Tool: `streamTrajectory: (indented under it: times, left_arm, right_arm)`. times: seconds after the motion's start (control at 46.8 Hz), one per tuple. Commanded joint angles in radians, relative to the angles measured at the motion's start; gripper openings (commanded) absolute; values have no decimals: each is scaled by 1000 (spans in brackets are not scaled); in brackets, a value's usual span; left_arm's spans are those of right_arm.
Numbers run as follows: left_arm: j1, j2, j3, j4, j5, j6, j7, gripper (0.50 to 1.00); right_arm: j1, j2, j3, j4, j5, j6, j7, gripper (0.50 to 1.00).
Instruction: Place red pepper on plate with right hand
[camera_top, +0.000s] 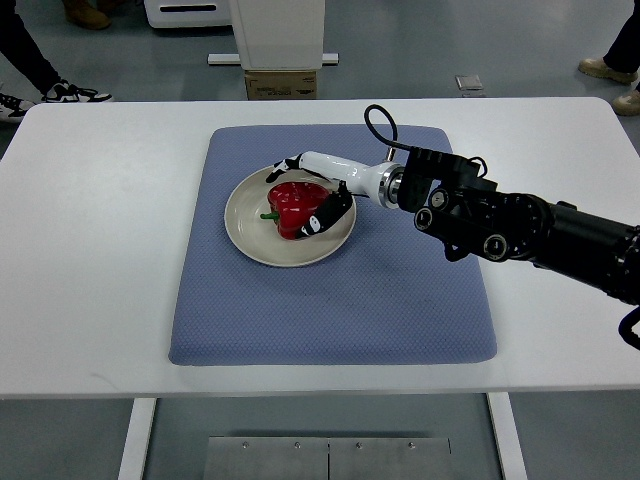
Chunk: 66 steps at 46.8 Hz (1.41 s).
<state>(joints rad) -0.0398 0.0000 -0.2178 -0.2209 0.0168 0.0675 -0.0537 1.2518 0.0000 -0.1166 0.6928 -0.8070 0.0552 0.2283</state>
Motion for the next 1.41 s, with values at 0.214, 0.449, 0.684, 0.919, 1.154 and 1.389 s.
streamTrajectory:
  times: [0.214, 0.449, 0.684, 0.919, 1.154, 1.389]
  left_arm:
    - [0, 0, 0, 0, 0, 0, 0, 1000]
    - [0, 0, 0, 0, 0, 0, 0, 1000]
    - [0, 0, 0, 0, 0, 0, 0, 1000]
    - [0, 0, 0, 0, 0, 0, 0, 1000]
    - [0, 0, 0, 0, 0, 0, 0, 1000]
    - [0, 0, 0, 0, 0, 0, 0, 1000]
  right_arm:
    - [8, 0, 46, 1, 26, 12, -3, 998]
    - [8, -41, 133, 4, 77, 18, -17, 998]
    - [-20, -129, 251, -21, 250, 2, -29, 995]
    - [-107, -156, 446, -62, 368, -55, -76, 991]
    - [-207, -155, 607, -62, 405, -146, -95, 991]
    - [-284, -158, 709, -62, 460, -152, -95, 993]
